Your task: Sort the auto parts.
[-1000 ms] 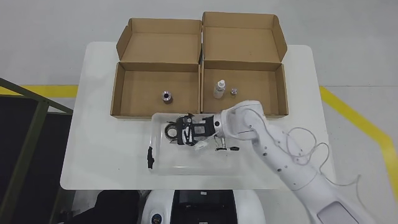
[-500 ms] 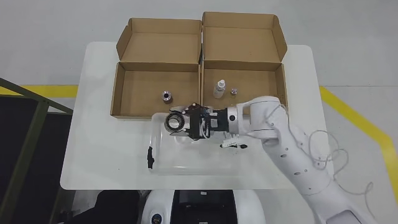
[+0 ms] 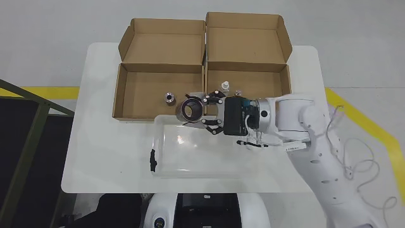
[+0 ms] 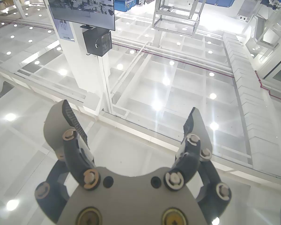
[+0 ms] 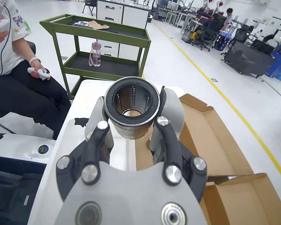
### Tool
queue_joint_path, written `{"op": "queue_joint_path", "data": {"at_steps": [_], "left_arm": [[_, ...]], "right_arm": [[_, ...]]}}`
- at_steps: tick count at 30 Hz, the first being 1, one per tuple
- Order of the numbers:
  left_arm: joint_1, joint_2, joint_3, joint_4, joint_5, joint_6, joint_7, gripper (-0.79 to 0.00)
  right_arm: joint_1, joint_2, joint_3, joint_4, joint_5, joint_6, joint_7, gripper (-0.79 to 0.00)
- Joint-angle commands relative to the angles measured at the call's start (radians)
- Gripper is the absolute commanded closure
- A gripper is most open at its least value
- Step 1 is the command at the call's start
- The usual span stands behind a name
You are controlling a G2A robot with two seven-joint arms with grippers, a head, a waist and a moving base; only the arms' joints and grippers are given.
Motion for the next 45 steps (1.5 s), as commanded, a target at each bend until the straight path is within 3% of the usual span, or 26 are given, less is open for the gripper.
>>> {"op": "queue_joint_path", "data": {"at_steps": [1,28,45], "left_arm": [[0.0,0.0,0.0,0.0,0.0,0.0,0.0,-0.785],[0.0,0.0,0.0,0.0,0.0,0.0,0.0,-0.785],[0.0,0.0,0.0,0.0,0.0,0.0,0.0,-0.785]], "right_arm": [[-0.003,0.004,0.019,-0.017,0.006,0.002,-0.006,0.0],[-0.104,0.046,0.245,-0.112,0.047,0.037,-0.158,0.0],[-0.076,0.052,0.171,-0.092,0.022,0.04,-0.143,0.0]]}}
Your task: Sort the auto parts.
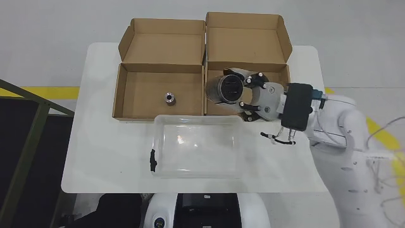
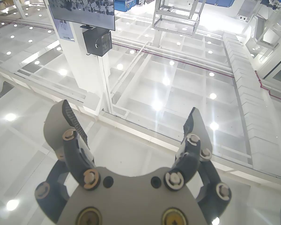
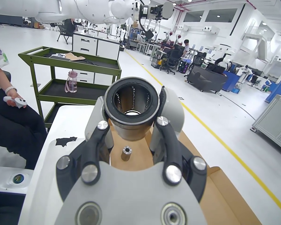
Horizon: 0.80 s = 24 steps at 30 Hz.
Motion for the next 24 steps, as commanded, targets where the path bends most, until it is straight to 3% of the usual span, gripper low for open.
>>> {"op": "queue_joint_path", "data": {"at_steps": [1,24], "left_arm": [[0.0,0.0,0.0,0.0,0.0,0.0,0.0,-0.785],[0.0,0.0,0.0,0.0,0.0,0.0,0.0,-0.785]], "right_arm": [[0.011,-0.001,-0.021,0.006,-0.006,0.002,0.009,0.0],[0.166,-0.03,-0.296,0.185,-0.096,0.097,0.155,0.0]]}}
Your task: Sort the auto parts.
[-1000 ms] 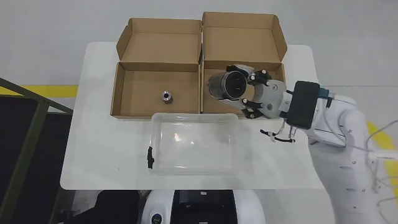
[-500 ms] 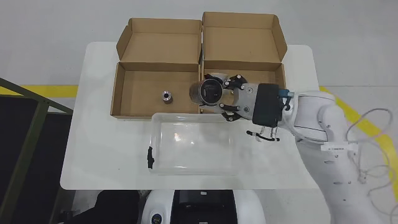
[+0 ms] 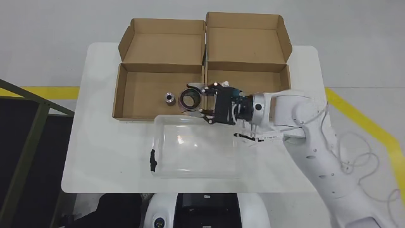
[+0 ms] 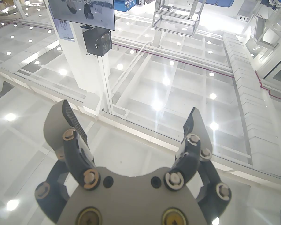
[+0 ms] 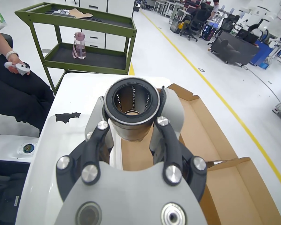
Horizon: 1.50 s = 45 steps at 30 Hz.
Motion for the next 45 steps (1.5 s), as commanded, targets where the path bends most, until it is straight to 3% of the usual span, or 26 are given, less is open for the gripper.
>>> {"op": "queue_joint_path", "data": {"at_steps": [1,31,45], "left_arm": [[0.0,0.0,0.0,0.0,0.0,0.0,0.0,-0.785],[0.0,0.0,0.0,0.0,0.0,0.0,0.0,-0.785],[0.0,0.0,0.0,0.0,0.0,0.0,0.0,-0.785]], "right_arm": [[0.016,-0.005,-0.025,0.026,-0.004,0.012,0.011,0.0],[0.248,-0.103,-0.271,0.444,-0.013,0.197,0.106,0.0],[0.319,-0.156,-0.349,0.591,-0.008,0.221,0.121,0.0]]}}
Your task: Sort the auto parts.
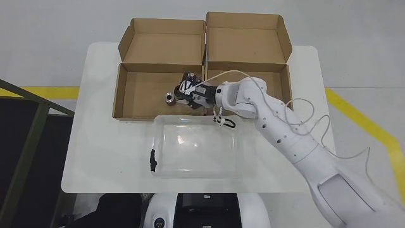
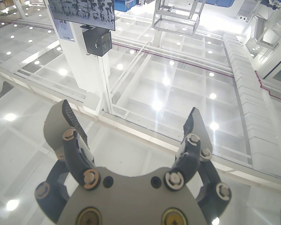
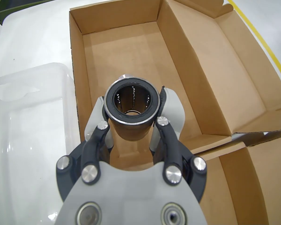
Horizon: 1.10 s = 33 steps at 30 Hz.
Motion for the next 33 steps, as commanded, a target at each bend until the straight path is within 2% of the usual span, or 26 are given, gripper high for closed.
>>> {"op": "queue_joint_path", "data": {"at_steps": [1,10,13,17,26,33], "left_arm": [[0.0,0.0,0.0,0.0,0.0,0.0,0.0,-0.785],[0.0,0.0,0.0,0.0,0.0,0.0,0.0,-0.785],[0.0,0.0,0.0,0.0,0.0,0.0,0.0,-0.785],[0.0,0.0,0.0,0.0,0.0,0.0,0.0,-0.785],[0.0,0.0,0.0,0.0,0.0,0.0,0.0,-0.785],[0.0,0.0,0.0,0.0,0.0,0.0,0.0,-0.785]], "right_arm": [[0.009,-0.007,-0.008,0.017,-0.002,0.004,0.004,0.0],[0.039,-0.035,-0.039,0.079,-0.013,0.007,0.019,-0.022],[0.048,-0.044,-0.047,0.1,-0.013,0.003,0.022,-0.071],[0.058,-0.055,-0.057,0.126,-0.009,-0.01,0.024,-0.194],[0.076,-0.076,-0.067,0.179,-0.01,-0.018,0.025,-0.215],[0.084,-0.088,-0.069,0.202,-0.011,-0.029,0.033,-0.283]]}}
